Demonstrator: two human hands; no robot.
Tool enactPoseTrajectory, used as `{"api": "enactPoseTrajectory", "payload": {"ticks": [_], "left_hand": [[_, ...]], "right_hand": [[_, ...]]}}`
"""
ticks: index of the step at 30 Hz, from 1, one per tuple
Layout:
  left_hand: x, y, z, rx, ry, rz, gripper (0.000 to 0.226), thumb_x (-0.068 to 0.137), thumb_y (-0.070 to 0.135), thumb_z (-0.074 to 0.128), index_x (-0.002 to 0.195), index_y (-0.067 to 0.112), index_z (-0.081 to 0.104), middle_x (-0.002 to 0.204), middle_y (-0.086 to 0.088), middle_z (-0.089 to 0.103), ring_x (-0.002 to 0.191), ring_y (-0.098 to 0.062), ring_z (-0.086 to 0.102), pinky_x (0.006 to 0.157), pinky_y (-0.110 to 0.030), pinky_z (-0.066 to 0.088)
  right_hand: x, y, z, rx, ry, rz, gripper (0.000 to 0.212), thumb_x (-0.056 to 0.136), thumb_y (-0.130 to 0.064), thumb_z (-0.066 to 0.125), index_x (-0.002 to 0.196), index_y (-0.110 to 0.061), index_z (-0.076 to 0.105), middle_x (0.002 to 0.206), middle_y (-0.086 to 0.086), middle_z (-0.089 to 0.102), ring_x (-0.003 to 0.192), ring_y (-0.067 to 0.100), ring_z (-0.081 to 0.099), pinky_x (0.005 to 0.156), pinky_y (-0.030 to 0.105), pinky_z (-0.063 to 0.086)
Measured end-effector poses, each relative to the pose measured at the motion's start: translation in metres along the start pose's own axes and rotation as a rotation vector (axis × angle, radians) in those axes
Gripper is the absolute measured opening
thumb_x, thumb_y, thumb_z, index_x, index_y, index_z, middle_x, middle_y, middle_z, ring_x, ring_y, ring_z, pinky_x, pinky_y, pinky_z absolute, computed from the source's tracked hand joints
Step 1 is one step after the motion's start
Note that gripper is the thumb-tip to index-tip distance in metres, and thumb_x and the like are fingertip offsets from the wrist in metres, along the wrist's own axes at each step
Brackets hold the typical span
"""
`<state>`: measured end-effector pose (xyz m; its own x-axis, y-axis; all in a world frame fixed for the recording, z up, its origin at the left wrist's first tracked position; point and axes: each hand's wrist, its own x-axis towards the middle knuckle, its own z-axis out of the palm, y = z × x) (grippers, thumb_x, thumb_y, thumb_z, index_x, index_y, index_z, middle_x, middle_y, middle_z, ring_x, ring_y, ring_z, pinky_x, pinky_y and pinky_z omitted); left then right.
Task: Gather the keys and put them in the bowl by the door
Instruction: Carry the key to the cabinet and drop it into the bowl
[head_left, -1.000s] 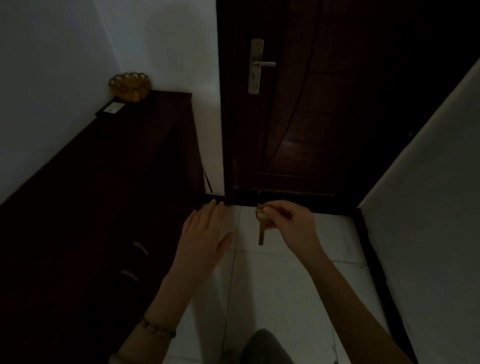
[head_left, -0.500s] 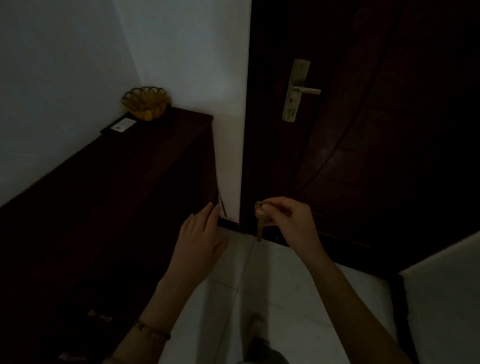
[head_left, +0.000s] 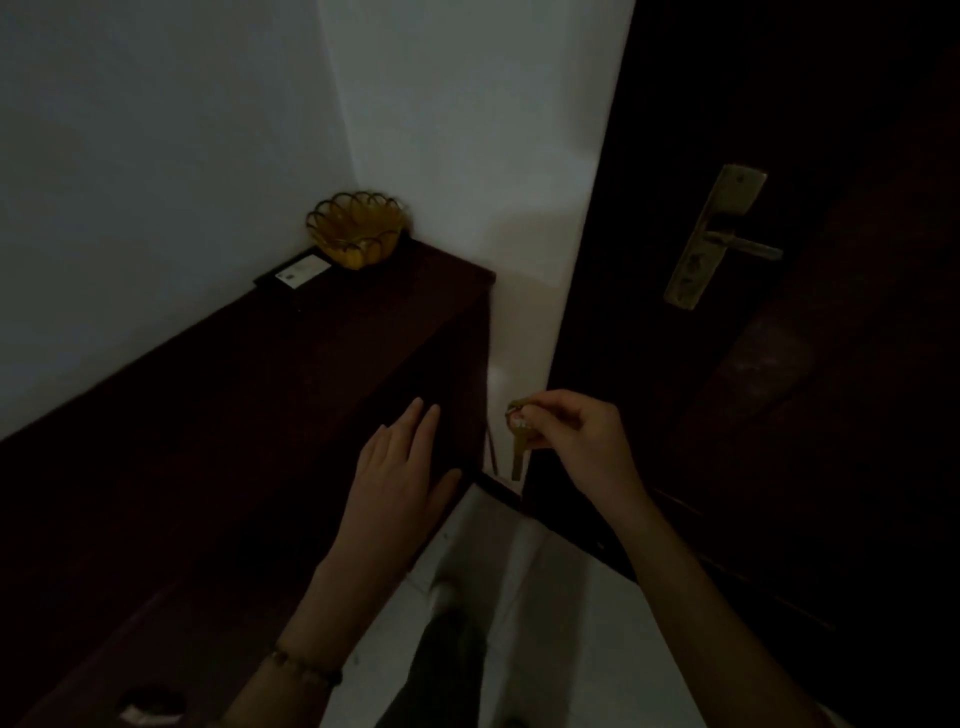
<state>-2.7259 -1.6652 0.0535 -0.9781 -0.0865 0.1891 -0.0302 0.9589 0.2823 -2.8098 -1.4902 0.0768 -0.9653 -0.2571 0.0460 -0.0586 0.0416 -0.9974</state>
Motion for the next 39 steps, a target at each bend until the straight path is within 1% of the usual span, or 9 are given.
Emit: {"api": "enactPoseTrajectory", "payload": {"ticks": [6, 11, 15, 22, 25, 30, 33, 36, 39], "left_hand": [[0.088, -0.045, 0.012, 0.021, 0.049, -0.046, 0.068, 0.088, 0.038, 0.056, 0.143, 0.01, 0.026, 0.15, -0.015, 0.028, 0.134, -0.029, 0.031, 0.111, -0.042, 0.02], [0.169, -0.086, 0.009, 0.053, 0.088, -0.097, 0.07, 0.088, 0.042, 0.053, 0.143, 0.013, 0.022, 0.151, -0.013, 0.026, 0.135, -0.027, 0.028, 0.111, -0.039, 0.016], [0.219, -0.12, 0.001, 0.081, 0.119, -0.125, 0.069, 0.086, 0.041, 0.055, 0.142, 0.01, 0.028, 0.148, -0.015, 0.032, 0.132, -0.029, 0.033, 0.11, -0.04, 0.019], [0.261, -0.16, -0.002, 0.079, 0.113, -0.221, 0.07, 0.085, 0.041, 0.057, 0.141, 0.009, 0.029, 0.146, -0.015, 0.035, 0.132, -0.029, 0.034, 0.109, -0.039, 0.016], [0.27, -0.17, -0.004, 0.071, 0.132, -0.268, 0.068, 0.086, 0.04, 0.058, 0.14, 0.009, 0.031, 0.145, -0.016, 0.037, 0.13, -0.03, 0.036, 0.109, -0.043, 0.023], [0.288, -0.183, -0.009, 0.083, 0.182, -0.367, 0.067, 0.086, 0.036, 0.059, 0.139, 0.005, 0.033, 0.142, -0.019, 0.04, 0.128, -0.034, 0.038, 0.107, -0.047, 0.028], [0.297, -0.187, -0.011, 0.076, 0.192, -0.42, 0.068, 0.087, 0.037, 0.058, 0.14, 0.005, 0.03, 0.142, -0.019, 0.039, 0.129, -0.034, 0.038, 0.107, -0.046, 0.028], [0.303, -0.192, -0.009, 0.087, 0.188, -0.452, 0.068, 0.087, 0.038, 0.057, 0.141, 0.005, 0.029, 0.144, -0.018, 0.037, 0.131, -0.032, 0.036, 0.109, -0.044, 0.025], [0.306, -0.198, -0.008, 0.102, 0.19, -0.483, 0.068, 0.086, 0.038, 0.058, 0.139, 0.005, 0.032, 0.143, -0.018, 0.038, 0.131, -0.032, 0.036, 0.11, -0.042, 0.022]], "right_hand": [[0.102, 0.009, 0.025, -0.05, -0.065, -0.05, 0.018, 0.084, -0.006, 0.062, 0.08, -0.022, 0.07, 0.081, -0.003, 0.07, 0.073, 0.003, 0.067, 0.059, 0.012, 0.052], [0.197, 0.003, 0.055, -0.093, -0.12, -0.075, 0.015, 0.084, -0.006, 0.062, 0.083, -0.019, 0.07, 0.083, 0.002, 0.071, 0.077, 0.01, 0.069, 0.064, 0.022, 0.057], [0.26, -0.004, 0.085, -0.08, -0.155, -0.098, 0.013, 0.084, -0.005, 0.062, 0.084, -0.015, 0.07, 0.083, 0.003, 0.072, 0.078, 0.013, 0.07, 0.065, 0.027, 0.059], [0.335, -0.009, 0.119, -0.067, -0.184, -0.091, 0.011, 0.083, -0.003, 0.062, 0.086, -0.01, 0.07, 0.083, 0.011, 0.071, 0.074, 0.011, 0.069, 0.062, 0.02, 0.056], [0.364, -0.016, 0.13, -0.016, -0.235, -0.099, 0.01, 0.083, -0.001, 0.061, 0.088, -0.006, 0.069, 0.079, 0.006, 0.07, 0.07, 0.005, 0.069, 0.06, 0.015, 0.054], [0.415, -0.021, 0.166, 0.033, -0.337, -0.091, 0.016, 0.083, -0.003, 0.062, 0.08, -0.018, 0.069, 0.088, 0.011, 0.069, 0.079, 0.014, 0.07, 0.063, 0.019, 0.056], [0.447, -0.015, 0.191, -0.043, -0.436, -0.051, 0.019, 0.086, -0.001, 0.057, 0.078, -0.016, 0.064, 0.084, 0.006, 0.064, 0.073, 0.013, 0.067, 0.061, 0.02, 0.057], [0.476, -0.001, 0.214, -0.189, -0.517, 0.023, 0.018, 0.085, 0.0, 0.058, 0.076, -0.015, 0.061, 0.083, 0.001, 0.061, 0.073, 0.013, 0.064, 0.067, 0.028, 0.059], [0.497, 0.018, 0.233, -0.472, -0.596, -0.014, 0.013, 0.078, -0.008, 0.068, 0.073, -0.019, 0.064, 0.085, 0.008, 0.068, 0.072, 0.013, 0.066, 0.067, 0.03, 0.057]]}}
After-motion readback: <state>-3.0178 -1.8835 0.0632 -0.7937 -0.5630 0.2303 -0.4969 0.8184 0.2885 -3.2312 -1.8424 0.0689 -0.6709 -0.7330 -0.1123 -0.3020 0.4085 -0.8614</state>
